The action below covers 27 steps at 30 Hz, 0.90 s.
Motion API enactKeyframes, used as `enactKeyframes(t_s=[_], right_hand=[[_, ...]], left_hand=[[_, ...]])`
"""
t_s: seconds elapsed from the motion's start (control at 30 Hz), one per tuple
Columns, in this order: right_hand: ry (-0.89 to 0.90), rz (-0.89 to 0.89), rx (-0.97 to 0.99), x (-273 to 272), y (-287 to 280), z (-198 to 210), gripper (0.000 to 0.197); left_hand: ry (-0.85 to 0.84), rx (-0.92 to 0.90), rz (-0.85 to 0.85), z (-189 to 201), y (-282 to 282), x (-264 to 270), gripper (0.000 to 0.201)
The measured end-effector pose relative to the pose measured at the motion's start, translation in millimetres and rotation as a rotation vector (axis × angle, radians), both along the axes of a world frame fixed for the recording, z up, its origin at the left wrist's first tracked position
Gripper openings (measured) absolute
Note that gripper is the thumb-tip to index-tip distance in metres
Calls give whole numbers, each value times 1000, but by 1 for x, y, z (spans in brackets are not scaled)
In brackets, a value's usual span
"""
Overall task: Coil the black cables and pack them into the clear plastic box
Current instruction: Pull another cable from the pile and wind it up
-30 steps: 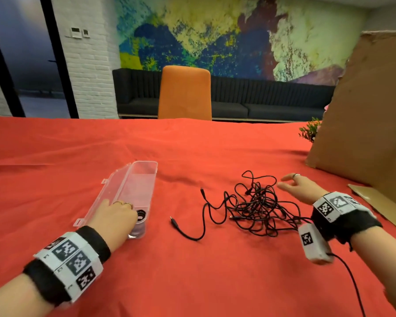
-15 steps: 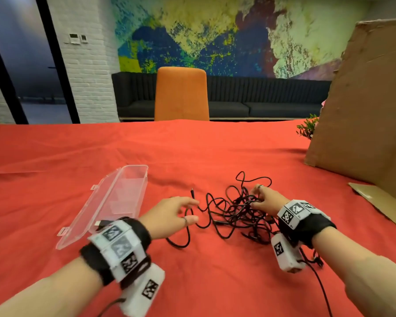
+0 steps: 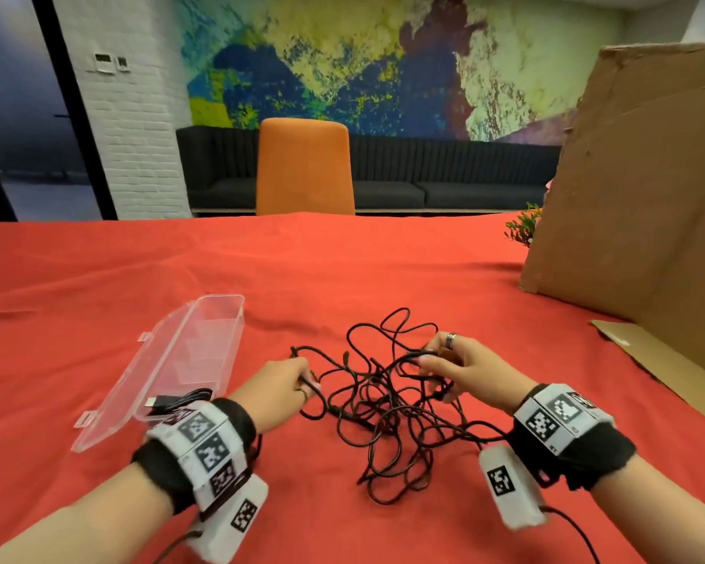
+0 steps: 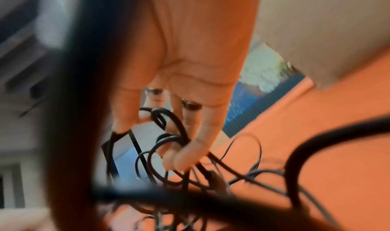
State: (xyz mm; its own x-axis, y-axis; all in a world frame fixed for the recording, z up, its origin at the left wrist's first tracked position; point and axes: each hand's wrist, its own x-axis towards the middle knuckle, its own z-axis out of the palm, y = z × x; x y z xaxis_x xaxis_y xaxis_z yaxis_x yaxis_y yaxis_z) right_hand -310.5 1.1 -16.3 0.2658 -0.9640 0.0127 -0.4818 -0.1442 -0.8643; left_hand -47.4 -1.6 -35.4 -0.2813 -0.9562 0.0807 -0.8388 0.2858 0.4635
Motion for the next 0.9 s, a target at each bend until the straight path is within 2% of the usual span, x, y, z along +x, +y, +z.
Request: enactKeyframes(t_s=[0.1,0.23,0.33,0.43,0.47,0.5,0.57,0.63,0.73,0.77,0.8,0.9], right_hand=[[222,-123,-169,-9,3,-1,16],[345,-194,-310,-13,9,1,7],[329,-253,-248,-22,12,6,12],[207,-191,-130,-27,20,10,14],[191,-158,-113,-25,23,10,11],[178,-125,-101,-22,27,10,9],[138,-72,-76,-14,31,7,8],[108,-51,-72,-3,33,5,8],[45,-14,-91,14,36,5,5],[27,7,-97,18,36,5,6],[28,30,-112,21,37,4,7],[142,83,-209,18,38,5,4]], left_hand=[[6,11,16,0,9,17,34],[14,97,-33,7,22,33,27],[186,389,-177,25,37,50,12],[287,597,-285,57,50,59,25],[316,575,-270,67,51,58,27],[327,478,-229,75,50,53,26],[223,172,-155,80,45,32,18],[107,26,-177,73,40,-1,25],[-17,190,-238,42,31,-49,67],[-26,217,-255,31,29,-61,72],[-6,205,-263,22,27,-69,67],[127,72,-201,9,17,-68,24]])
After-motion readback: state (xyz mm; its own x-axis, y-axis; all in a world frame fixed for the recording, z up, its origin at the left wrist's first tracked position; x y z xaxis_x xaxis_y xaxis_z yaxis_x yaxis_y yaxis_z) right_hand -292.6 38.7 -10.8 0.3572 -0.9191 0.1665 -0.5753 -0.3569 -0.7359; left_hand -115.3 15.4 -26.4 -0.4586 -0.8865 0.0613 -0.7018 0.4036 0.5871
